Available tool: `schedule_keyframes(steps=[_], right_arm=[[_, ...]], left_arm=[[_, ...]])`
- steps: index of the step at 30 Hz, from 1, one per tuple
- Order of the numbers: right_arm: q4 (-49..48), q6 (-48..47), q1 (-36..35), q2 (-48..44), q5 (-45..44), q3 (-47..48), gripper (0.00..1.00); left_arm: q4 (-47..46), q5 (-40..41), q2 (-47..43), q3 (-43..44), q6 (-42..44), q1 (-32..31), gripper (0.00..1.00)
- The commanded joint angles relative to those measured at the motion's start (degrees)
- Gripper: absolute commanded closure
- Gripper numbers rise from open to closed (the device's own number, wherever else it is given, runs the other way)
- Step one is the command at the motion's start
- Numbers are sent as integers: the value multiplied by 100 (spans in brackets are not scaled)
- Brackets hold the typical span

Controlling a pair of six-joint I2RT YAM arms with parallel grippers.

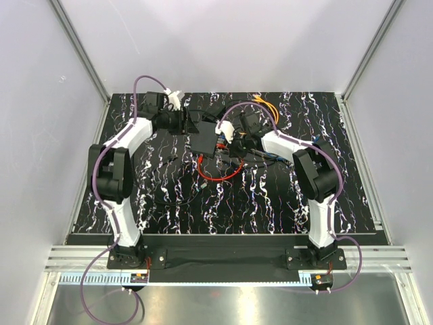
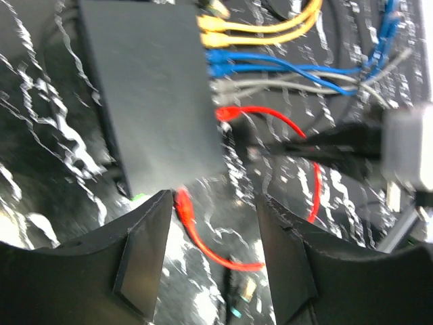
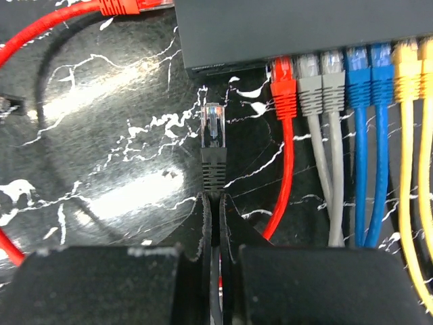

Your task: Insert the plug into the switch port

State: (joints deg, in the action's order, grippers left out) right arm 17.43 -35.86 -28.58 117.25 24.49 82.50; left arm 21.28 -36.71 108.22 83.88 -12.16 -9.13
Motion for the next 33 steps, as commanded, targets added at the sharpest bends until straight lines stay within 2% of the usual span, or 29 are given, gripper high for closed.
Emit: schedule_keyframes(steps=[1,7,11,23,33], right_arm=[[-767,-378,1,25,-67,-85,100],[-1066,-519,-86,236,-409,-94,100],[-777,-519,-157,518,-735,292,100],[-855,-466,-227,641,-691,381,100],[-855,-449,-350,720,-656,504,100]], left_arm=[[210,138,391,515,197,-37,42],[578,59,1130,1279,241,-28,41],[711,182,1411,1570,276,-37,41],[869,603,1807,1799,223,-19,41],[940,340,2054,1870,153,-37,42]])
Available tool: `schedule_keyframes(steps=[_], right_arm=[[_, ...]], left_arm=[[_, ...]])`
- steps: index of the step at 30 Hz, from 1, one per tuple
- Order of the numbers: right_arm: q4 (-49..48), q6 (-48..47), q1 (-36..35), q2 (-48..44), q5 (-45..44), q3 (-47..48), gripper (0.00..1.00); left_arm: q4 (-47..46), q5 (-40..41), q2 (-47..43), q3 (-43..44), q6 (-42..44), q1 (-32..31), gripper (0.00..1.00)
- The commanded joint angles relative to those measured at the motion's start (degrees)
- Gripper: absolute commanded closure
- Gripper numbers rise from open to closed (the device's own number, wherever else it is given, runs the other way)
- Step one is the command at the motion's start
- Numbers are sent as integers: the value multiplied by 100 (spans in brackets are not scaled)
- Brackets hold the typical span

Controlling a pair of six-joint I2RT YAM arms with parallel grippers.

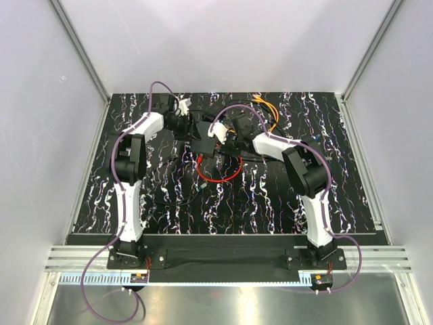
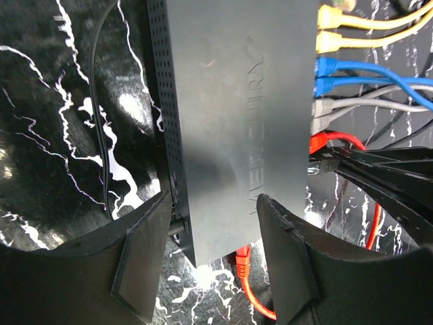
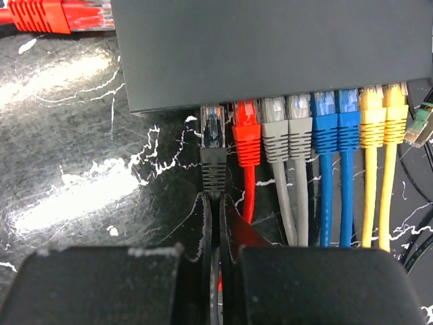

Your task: Insert the plug into the switch port

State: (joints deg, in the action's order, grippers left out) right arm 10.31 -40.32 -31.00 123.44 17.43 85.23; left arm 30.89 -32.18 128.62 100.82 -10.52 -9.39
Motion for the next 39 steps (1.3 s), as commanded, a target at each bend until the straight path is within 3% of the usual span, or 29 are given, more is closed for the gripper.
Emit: schedule_keyframes(steps=[1,21,33,39], right_arm=[[-152,41,-116,110,24,283,100],[-951,533,-152,-276,-178,20,100],[-925,683,-151,-470,-12,-138,100],[-768,692,-169,-101,120,203,100]], left_arm=[[-31,-139,23,175,-20,-10,42],[13,-192,93,52,7,-19,45],[40,-279,190,70,-29,-19,45],[22,-420,243,43,-11,-37,48]])
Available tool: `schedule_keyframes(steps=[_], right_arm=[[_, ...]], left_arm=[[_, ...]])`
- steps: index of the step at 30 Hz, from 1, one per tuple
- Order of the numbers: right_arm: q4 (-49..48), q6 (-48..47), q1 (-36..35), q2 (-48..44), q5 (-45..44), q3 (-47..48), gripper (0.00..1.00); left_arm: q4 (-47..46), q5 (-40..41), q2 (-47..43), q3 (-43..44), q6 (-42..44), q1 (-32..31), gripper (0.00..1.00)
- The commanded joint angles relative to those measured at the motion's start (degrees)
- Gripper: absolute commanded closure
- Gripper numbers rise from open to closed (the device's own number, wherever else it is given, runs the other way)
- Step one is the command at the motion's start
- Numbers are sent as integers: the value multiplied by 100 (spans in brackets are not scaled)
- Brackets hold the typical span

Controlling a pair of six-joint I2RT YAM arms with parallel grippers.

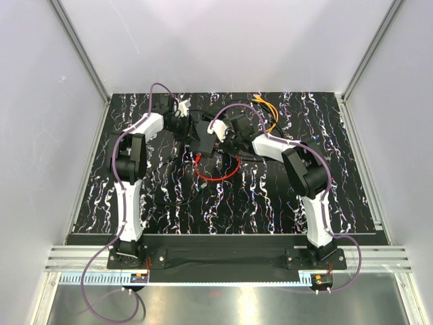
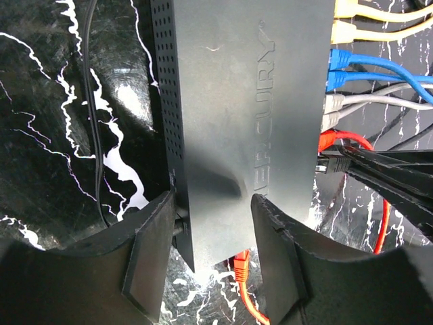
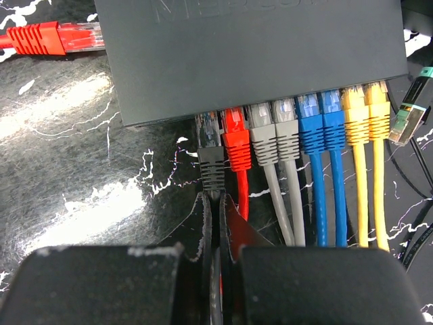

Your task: Insert the plug into the switch port

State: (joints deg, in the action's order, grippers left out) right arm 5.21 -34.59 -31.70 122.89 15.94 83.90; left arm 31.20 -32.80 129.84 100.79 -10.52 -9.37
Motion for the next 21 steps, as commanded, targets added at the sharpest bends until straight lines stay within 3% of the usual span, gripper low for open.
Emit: schedule_keyframes(steps=[1,21], right_arm=[[-179,128,-108,15,269,407,100],[-284,312,-398,464,207,908,100]], left_arm=[[-9,-368,129,54,-2,-39,48],[351,-789,454,371,332,-382,70]])
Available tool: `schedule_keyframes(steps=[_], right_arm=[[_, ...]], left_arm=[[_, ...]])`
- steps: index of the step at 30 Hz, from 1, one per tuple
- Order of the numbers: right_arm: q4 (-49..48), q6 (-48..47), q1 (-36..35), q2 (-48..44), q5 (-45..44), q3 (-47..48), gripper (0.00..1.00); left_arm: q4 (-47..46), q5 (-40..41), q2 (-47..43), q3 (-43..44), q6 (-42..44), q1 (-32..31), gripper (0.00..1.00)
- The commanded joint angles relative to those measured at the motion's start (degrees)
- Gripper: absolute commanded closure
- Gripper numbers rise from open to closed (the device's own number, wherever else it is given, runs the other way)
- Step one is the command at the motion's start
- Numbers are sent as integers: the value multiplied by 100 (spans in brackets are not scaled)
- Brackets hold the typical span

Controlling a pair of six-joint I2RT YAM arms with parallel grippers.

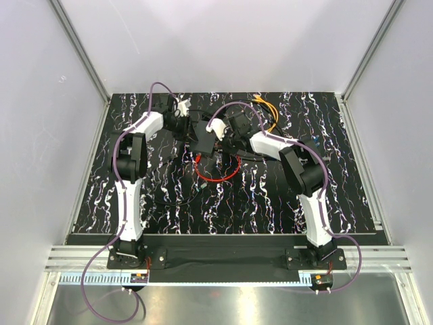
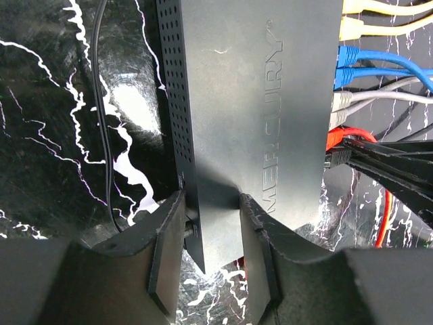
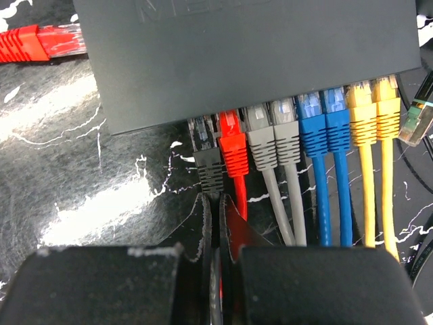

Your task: Insert the plug into the switch port

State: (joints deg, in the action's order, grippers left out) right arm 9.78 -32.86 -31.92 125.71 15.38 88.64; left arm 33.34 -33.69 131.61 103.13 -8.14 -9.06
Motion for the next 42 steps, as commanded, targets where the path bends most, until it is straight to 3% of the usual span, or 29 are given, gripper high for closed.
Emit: schedule_keyframes(steps=[1,18,26,42], right_arm=[[-741,140,-402,234,273,470,100],[-723,368,-675,639,273,1269,100],[-925,482,-763,727,238,1226,100],[-1198,289,-895,850,721,1358,100]], left_arm=[[146,-709,303,154,102,-438,71],[357,-920,418,199,357,-755,75],[252,-1341,497,6,278,-940,78],[630,-1376,655,-4,744,-1142,77]])
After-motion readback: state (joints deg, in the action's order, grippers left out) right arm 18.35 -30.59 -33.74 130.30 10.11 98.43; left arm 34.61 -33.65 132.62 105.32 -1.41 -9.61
